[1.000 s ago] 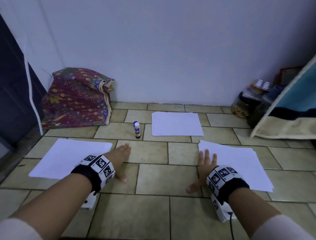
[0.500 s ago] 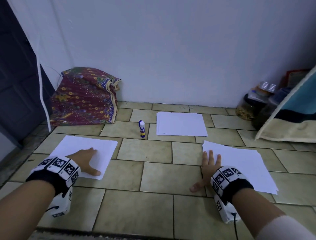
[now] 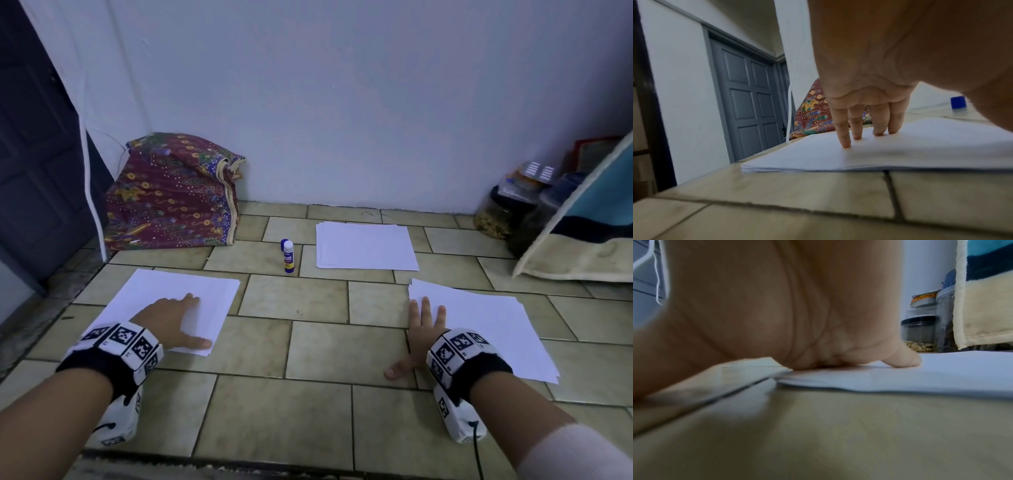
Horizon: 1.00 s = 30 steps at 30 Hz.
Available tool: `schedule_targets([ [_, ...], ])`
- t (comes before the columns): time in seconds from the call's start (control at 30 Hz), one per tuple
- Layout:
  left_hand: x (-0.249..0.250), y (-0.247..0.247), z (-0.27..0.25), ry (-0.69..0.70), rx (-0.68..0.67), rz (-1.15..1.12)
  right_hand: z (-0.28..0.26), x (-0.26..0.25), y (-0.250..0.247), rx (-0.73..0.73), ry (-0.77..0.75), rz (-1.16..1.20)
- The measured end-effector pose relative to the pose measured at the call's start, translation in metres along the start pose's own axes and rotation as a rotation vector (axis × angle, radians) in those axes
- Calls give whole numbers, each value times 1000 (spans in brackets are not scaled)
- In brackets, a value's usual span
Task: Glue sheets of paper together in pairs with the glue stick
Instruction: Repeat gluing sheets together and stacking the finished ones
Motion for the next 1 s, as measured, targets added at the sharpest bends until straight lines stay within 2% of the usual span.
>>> schedule_targets([
  [0.2, 3, 1, -1, 19, 17, 53, 0, 2, 2, -18, 7, 43],
  [0.3, 0, -3, -2, -15, 35, 27, -5, 1, 1, -21, 9, 23],
  [0.37, -3, -16, -4, -39, 142, 17, -7, 0, 0, -13, 13, 9],
  [0.43, 1, -35, -15, -44, 304, -24, -11, -1, -2, 2, 13, 9],
  [0.53, 35, -55, -43, 59, 487, -16, -14, -1, -4, 16, 15, 18],
  [0.63, 81, -57, -61, 64, 428, 52, -7, 1, -4, 23, 17, 0],
  [0.83, 203, -20, -71, 312, 233, 142, 24, 6, -2, 20, 24, 27],
  [1.0, 222, 10, -48, 337, 26, 205, 9, 6, -7, -5, -13, 89],
])
Point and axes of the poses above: each hand's wrist, its own z-axis towards the middle knuckle, its own y-axis out of the palm, x = y × z, the point moved 9 cm from there along z, towards the middle knuckle, and after that the axes turned 13 degrees about -x, right-handed, at the moved point
